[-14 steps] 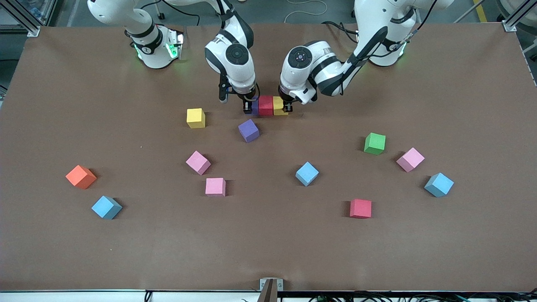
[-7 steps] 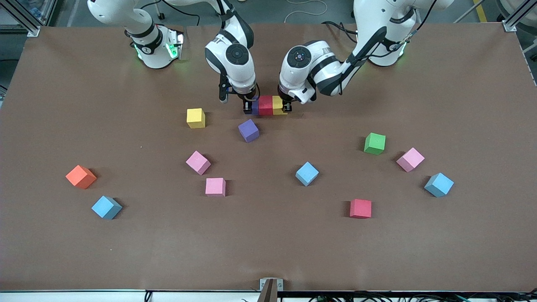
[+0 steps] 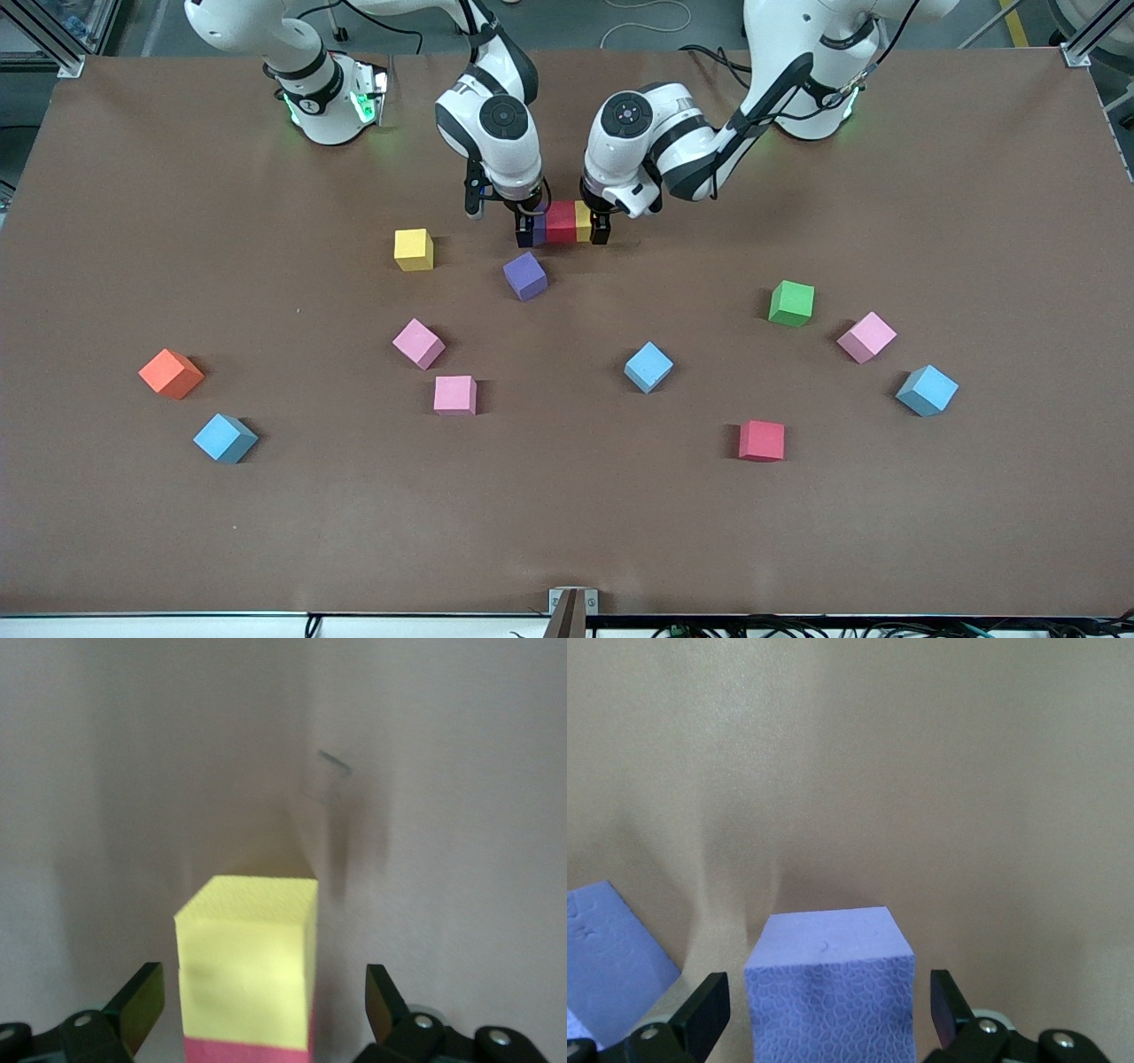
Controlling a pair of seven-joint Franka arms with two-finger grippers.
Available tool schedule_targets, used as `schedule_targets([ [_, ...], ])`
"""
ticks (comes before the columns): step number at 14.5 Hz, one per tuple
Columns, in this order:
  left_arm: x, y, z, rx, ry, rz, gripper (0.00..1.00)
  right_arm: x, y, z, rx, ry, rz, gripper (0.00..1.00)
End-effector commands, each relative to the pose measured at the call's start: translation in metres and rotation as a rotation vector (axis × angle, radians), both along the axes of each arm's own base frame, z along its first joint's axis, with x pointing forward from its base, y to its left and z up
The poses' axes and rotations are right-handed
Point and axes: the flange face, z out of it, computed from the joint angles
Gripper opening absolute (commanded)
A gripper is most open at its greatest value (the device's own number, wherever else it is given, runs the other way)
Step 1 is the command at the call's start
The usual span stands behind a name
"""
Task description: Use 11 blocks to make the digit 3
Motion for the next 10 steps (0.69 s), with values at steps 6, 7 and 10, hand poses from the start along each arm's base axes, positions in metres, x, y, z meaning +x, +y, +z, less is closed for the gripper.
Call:
schedule_targets([
  [6,0.003,0.015,0.119,0.113,-0.192,-0.02,1.0,-0.002,0.01,0.007,-0.061,0.08,0.035,1.0],
  [7,0.012,0.016,0.128,0.12,-0.195,-0.042,1.0,-0.002,0.01,0.008,-0.062,0.081,0.035,1.0],
  [10,0.072,0.043,0.16,0.158,-0.186,-0.096,1.0,0.001,0.008,0.015,-0.059,0.084,0.035,1.0],
])
